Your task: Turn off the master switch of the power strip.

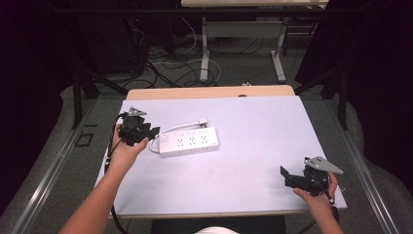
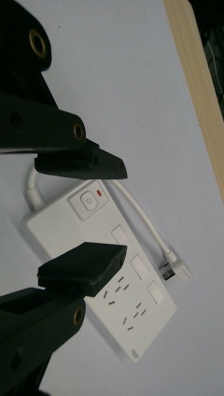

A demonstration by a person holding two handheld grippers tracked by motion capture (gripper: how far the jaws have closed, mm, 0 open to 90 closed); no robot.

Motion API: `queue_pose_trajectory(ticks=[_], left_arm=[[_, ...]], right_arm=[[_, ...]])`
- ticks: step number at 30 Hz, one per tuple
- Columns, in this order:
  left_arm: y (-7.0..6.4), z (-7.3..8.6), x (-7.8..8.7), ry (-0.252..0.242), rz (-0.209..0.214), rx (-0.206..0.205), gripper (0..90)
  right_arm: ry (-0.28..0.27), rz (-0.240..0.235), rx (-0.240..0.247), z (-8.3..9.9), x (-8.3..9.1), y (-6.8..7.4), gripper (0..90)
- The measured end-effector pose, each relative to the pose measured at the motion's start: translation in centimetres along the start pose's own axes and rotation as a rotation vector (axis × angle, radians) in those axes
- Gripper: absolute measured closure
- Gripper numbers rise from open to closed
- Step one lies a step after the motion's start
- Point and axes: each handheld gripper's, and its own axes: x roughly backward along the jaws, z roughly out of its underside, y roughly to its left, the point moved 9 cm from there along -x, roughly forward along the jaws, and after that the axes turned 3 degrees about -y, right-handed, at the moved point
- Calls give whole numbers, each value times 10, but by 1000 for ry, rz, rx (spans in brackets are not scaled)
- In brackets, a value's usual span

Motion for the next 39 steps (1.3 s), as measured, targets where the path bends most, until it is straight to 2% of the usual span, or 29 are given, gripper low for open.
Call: queue_pose_trajectory(ticks=[4,7,9,12,21,22,28,30,32,34,38,39], left_arm=[[-2,0,-6,17,12,22,633],[-1,0,-10,35,6,27,666],[-1,-1,-13,28,1,34,681],[-2,0,-19,46,10,48,720],[-5,0,-31,82,5,53,820],[-8,1,-33,97,17,61,835],[-10,3,-41,129,5,62,899],[-11,4,-45,140,0,70,900],[-10,4,-48,147,-9,53,900],[-9,5,-54,148,-23,65,900],[-7,7,-58,167,-21,64,900],[-7,8,-59,173,-26,74,900]], right_arm=[[20,4,-16,2,1,0,19],[19,-1,-10,2,1,-1,20],[16,-4,-16,2,1,0,20],[19,-6,-24,2,1,1,20],[22,-3,-19,2,2,1,20],[22,-4,-19,2,2,1,20],[17,-6,-22,2,0,1,20],[18,-8,-18,2,0,1,20],[19,-8,-14,3,0,1,20],[9,-8,-17,2,-1,1,20],[14,-9,-13,3,-1,0,20],[14,-8,-18,3,-1,1,20]])
